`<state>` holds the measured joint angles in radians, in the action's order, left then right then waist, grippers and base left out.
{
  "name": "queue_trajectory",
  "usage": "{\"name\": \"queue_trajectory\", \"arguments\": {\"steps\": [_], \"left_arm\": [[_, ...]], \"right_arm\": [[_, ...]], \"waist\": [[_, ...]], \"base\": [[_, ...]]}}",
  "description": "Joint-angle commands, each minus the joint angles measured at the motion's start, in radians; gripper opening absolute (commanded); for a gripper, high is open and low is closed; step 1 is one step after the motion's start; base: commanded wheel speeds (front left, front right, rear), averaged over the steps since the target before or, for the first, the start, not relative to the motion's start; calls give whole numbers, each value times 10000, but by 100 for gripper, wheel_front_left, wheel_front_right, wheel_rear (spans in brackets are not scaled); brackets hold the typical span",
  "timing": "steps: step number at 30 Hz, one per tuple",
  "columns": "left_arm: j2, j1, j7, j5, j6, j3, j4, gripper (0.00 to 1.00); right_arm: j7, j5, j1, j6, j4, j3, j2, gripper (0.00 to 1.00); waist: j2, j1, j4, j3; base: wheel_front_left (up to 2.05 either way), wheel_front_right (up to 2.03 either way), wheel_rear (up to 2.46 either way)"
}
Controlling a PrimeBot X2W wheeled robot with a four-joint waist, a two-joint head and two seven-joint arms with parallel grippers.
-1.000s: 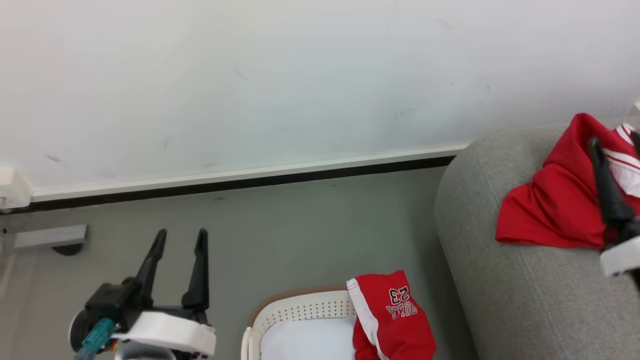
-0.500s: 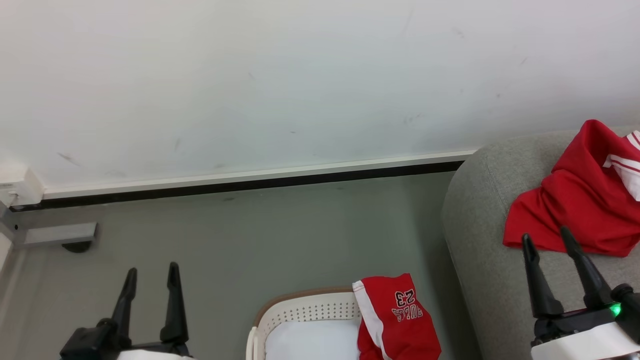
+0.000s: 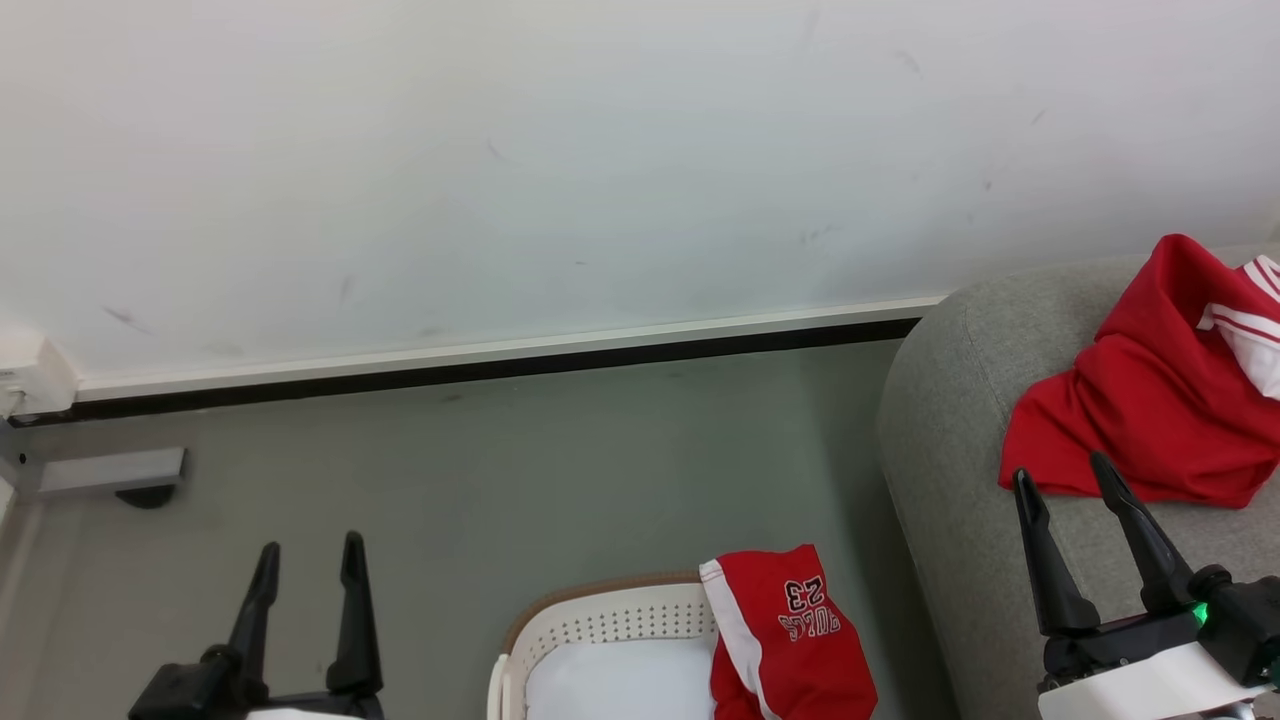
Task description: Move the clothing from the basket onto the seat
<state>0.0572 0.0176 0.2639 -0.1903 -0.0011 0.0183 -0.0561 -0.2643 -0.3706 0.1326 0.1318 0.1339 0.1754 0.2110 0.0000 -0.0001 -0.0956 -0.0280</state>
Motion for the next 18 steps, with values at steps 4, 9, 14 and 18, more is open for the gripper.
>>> {"name": "queue_trajectory", "arguments": {"steps": [4, 9, 14, 18], "left_arm": [[-29, -9, 9, 143, -72, 35, -4, 100], [-44, 14, 9, 188, -82, -4, 39, 100], [-53, 28, 9, 189, -64, -25, 65, 100], [-55, 51, 9, 76, -10, -77, 69, 100]], "right_arm": [[2, -4, 63, -22, 85, 34, 21, 100], [2, -51, 51, -22, 111, 92, 57, 100], [2, -85, 90, -22, 121, 137, 82, 100], [2, -112, 91, -22, 135, 154, 102, 100]], "waist": [[0, 1, 9, 32], [0, 1, 30, 27], [0, 1, 29, 9], [0, 1, 21, 23]], "base": [[0, 0, 0], [0, 0, 0], [0, 0, 0], [0, 0, 0]]}}
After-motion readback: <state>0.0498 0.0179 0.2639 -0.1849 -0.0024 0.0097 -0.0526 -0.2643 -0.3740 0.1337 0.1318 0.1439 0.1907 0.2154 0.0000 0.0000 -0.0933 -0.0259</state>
